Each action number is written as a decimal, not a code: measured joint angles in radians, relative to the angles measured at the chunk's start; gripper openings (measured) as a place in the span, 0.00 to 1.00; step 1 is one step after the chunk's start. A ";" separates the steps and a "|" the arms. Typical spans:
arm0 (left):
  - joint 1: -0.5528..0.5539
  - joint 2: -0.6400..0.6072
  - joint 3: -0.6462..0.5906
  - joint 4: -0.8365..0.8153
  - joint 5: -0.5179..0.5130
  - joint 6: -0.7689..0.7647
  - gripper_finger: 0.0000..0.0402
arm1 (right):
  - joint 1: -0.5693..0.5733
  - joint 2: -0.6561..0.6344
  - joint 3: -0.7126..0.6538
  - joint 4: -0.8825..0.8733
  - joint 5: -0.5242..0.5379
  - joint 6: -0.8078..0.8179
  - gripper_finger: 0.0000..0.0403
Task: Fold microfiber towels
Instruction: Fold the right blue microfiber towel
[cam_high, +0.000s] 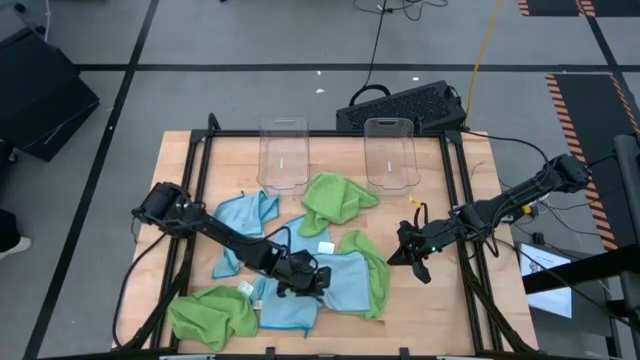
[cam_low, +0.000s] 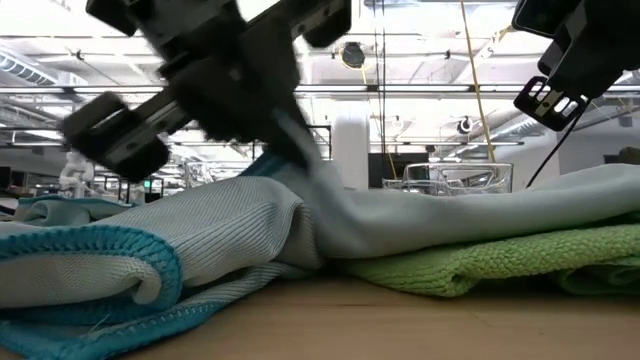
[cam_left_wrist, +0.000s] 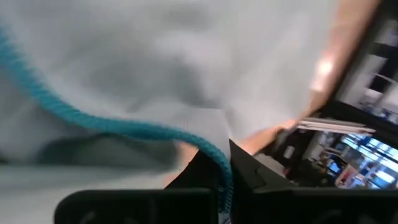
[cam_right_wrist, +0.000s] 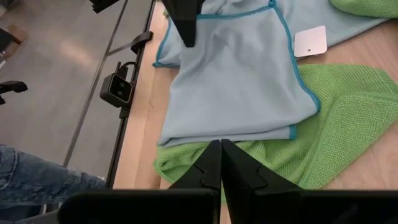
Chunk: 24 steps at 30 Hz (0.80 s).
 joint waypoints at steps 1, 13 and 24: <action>0.002 0.000 0.014 0.001 -0.014 0.020 0.01 | 0.000 0.000 0.000 0.000 0.000 0.000 0.00; 0.067 0.000 0.230 -0.147 -0.076 0.361 0.01 | 0.000 0.000 0.000 0.000 -0.001 0.001 0.00; 0.110 0.021 0.245 -0.123 -0.048 0.488 0.01 | 0.000 0.000 0.000 0.003 0.000 0.003 0.00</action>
